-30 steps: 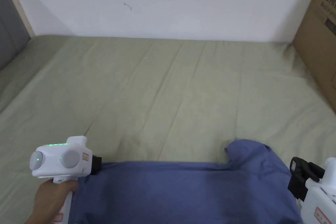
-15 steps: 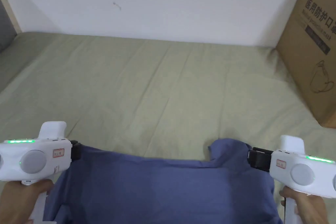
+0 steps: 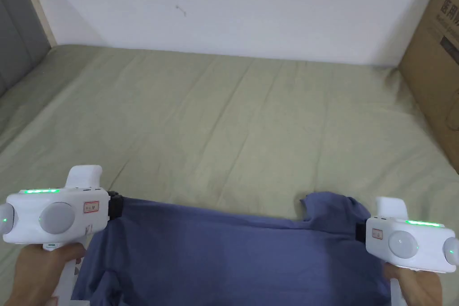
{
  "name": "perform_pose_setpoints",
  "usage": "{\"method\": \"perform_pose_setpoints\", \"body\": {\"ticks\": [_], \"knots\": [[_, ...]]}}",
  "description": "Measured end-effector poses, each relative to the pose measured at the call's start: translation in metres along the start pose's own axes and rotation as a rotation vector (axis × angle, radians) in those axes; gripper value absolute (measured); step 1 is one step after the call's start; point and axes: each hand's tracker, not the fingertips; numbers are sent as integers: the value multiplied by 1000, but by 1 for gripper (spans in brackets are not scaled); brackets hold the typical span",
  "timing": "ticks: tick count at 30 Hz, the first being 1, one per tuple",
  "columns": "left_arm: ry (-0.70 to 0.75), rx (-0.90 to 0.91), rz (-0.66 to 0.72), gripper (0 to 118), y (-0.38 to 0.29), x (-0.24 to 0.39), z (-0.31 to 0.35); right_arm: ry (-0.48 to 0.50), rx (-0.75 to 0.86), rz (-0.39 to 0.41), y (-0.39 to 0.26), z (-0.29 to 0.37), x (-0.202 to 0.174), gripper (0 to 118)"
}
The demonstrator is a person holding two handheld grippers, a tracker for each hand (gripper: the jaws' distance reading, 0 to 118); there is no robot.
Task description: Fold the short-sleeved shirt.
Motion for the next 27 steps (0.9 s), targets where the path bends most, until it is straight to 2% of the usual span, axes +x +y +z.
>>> {"method": "perform_pose_setpoints", "body": {"ticks": [4,7,14,19,27], "knots": [[11,8,31,3,-9,-5,15,64,107,-31,-2,65,4,2],[19,17,54,3,-18,-10,32,101,177,-25,-12,117,9,2],[5,23,68,3,-59,-23,85,189,236,-52,-67,209,16,2],[-2,-25,38,3,-112,-28,108,189,211,-96,-126,229,20,2],[29,-145,71,3,-191,-49,83,75,18,-204,-205,192,23,3]]}}
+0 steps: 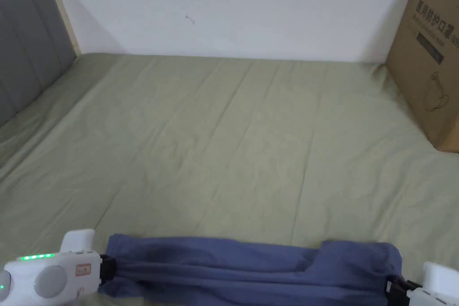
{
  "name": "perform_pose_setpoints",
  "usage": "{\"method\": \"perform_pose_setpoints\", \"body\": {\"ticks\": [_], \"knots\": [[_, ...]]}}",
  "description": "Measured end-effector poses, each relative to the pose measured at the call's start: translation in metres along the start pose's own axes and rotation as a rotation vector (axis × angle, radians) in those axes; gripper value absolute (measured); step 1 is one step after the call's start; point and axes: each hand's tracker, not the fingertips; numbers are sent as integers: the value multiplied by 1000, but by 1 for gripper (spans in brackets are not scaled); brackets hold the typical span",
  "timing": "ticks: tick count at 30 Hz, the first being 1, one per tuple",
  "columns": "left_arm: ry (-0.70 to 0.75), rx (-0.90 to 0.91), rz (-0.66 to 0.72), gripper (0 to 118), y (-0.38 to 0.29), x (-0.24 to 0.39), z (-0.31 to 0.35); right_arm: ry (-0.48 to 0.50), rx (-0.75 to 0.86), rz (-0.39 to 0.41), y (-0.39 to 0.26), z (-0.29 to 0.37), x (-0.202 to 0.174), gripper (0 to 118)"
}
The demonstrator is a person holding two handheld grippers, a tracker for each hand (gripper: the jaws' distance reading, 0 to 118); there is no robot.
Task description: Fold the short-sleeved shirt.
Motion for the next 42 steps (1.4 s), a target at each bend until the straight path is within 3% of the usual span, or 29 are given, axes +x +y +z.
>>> {"method": "perform_pose_setpoints", "body": {"ticks": [5,7,8,9,10,12,13,21,24,26,27,28,30,32,38,42], "knots": [[51,-51,3,9,-20,3,-18,-44,-26,-3,-15,-17,-2,3],[56,-38,-1,48,-18,5,-12,-51,-14,26,-12,-10,-6,34],[59,-28,-3,73,-16,10,-5,-59,-4,46,-9,-4,-9,54],[51,-23,0,87,-12,12,1,-73,8,57,-6,2,-12,77],[45,-19,13,87,-8,14,9,-75,25,65,-1,11,-15,77],[-17,66,31,88,5,23,31,-32,119,79,17,34,-22,98],[-20,121,20,88,12,29,45,-21,178,84,28,49,-29,103],[13,619,-108,88,57,93,142,-3,593,174,97,128,-87,102],[-9,743,-131,87,64,111,160,-25,699,207,106,141,-107,97],[-25,785,-159,85,67,123,166,-40,744,219,109,144,-119,78],[-25,781,-163,74,68,127,167,-44,746,219,109,145,-123,57],[-39,796,-178,56,69,131,167,-45,751,225,109,145,-127,40],[-77,799,-183,0,70,136,165,-52,758,230,109,141,-131,0],[-103,793,-165,0,70,139,161,-86,804,239,106,139,-134,0],[-119,737,-180,0,71,136,147,-55,763,239,106,136,-140,0],[-230,549,-57,0,77,110,126,-38,740,250,106,132,-142,0]]}}
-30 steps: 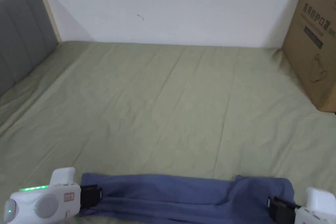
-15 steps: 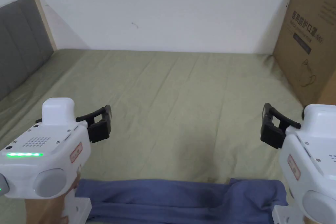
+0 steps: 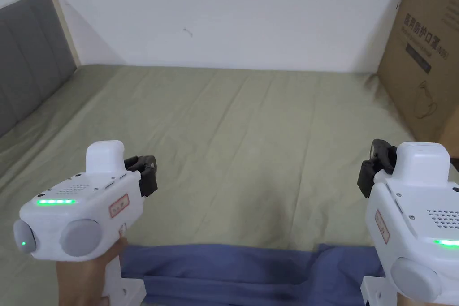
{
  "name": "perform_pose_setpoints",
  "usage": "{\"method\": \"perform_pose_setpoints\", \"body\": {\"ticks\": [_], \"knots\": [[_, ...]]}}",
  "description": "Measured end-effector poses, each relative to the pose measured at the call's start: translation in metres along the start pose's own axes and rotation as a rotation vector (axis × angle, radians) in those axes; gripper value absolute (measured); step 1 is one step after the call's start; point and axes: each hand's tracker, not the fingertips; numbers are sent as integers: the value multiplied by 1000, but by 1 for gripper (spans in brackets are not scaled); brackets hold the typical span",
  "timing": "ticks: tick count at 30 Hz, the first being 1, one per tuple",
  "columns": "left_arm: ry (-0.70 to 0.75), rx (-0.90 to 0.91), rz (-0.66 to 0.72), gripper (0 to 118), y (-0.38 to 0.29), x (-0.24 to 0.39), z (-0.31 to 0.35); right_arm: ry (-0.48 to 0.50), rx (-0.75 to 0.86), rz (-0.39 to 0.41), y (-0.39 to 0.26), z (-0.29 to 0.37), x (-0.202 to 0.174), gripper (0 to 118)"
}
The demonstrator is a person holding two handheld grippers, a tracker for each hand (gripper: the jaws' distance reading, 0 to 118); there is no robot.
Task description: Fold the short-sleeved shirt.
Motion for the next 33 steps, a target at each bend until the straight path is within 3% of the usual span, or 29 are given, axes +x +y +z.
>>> {"method": "perform_pose_setpoints", "body": {"ticks": [4,7,14,16,18,19,25,29,33], "knots": [[-185,-217,278,0,-23,-51,-20,17,-28,3,-9,-7,-2,0],[-196,-318,409,0,-47,-83,-26,26,-54,10,-14,-9,-7,0],[-153,-534,430,3,-90,-153,-36,34,-112,15,-28,-18,-15,0],[-109,-558,452,29,-101,-164,-36,35,-127,17,-34,-23,-16,0],[-104,-559,448,83,-106,-172,-36,38,-143,24,-37,-26,-18,0],[-90,-567,464,92,-109,-176,-37,37,-148,30,-39,-27,-18,0],[-61,-566,468,92,-113,-192,-48,35,-186,47,-51,-35,-21,0],[-86,-621,439,85,-124,-213,-78,32,-204,59,-55,-37,-21,0],[-69,-626,397,53,-130,-193,-85,24,-221,67,-60,-38,-19,0]]}}
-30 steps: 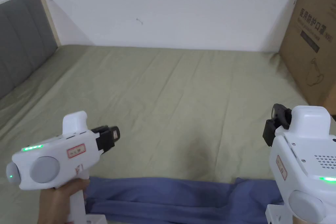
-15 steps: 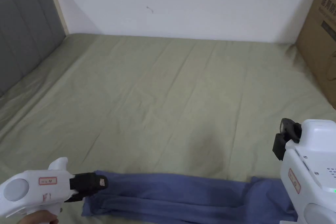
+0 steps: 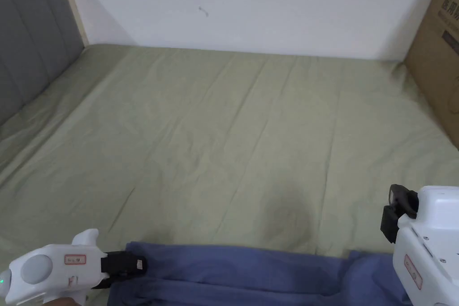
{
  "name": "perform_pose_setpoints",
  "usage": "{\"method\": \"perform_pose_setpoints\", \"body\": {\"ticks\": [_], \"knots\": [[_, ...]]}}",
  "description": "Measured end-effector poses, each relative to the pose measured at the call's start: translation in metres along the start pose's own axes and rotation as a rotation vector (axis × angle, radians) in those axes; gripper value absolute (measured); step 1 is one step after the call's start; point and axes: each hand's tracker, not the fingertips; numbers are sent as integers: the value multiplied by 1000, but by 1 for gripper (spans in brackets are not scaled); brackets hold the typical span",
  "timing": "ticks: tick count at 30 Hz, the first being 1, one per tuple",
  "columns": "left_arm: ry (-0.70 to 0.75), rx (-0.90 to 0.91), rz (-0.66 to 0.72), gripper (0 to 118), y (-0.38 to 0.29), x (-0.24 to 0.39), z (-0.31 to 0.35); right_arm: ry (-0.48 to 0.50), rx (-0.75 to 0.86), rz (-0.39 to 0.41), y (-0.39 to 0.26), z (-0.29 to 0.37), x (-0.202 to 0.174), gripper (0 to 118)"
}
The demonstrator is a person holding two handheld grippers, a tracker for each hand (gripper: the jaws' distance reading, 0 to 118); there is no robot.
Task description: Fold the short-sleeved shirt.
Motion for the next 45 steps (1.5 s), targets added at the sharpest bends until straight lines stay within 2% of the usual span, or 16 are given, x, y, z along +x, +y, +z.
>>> {"method": "perform_pose_setpoints", "body": {"ticks": [2,3,4,6,8,11,16,22,26,29,32,38,41,43,44,45], "knots": [[6,7,-29,36,-1,-12,-9,-1,-5,-4,-1,0,2,0],[-11,-5,-27,11,0,-11,-10,-1,-7,-5,0,0,3,0],[-24,-12,-22,8,0,-8,-11,-2,-6,-5,0,0,4,0],[44,16,-88,8,3,2,-1,-5,-3,-2,2,2,5,0],[39,62,-127,8,5,8,16,0,6,-2,6,3,7,0],[23,107,-104,6,10,13,48,5,22,-4,10,5,8,0],[167,150,-157,6,18,14,93,20,44,-7,13,12,10,0],[218,172,-197,6,11,47,109,37,64,-18,14,22,17,0],[202,140,-249,6,-1,109,96,35,74,-20,16,26,20,0],[103,89,-270,6,-11,148,75,37,76,-28,17,30,22,0],[82,27,-309,6,-24,181,42,37,75,-35,15,32,28,0],[57,-89,-318,6,-48,209,-36,19,73,-41,10,37,40,0],[105,-127,-313,6,-60,218,-67,8,64,-48,7,37,47,0],[134,-146,-322,22,-65,220,-82,0,60,-52,5,38,51,0],[131,-165,-328,39,-67,222,-87,-3,58,-52,4,38,53,0],[114,-171,-316,66,-69,223,-88,-8,56,-52,3,39,55,0]]}}
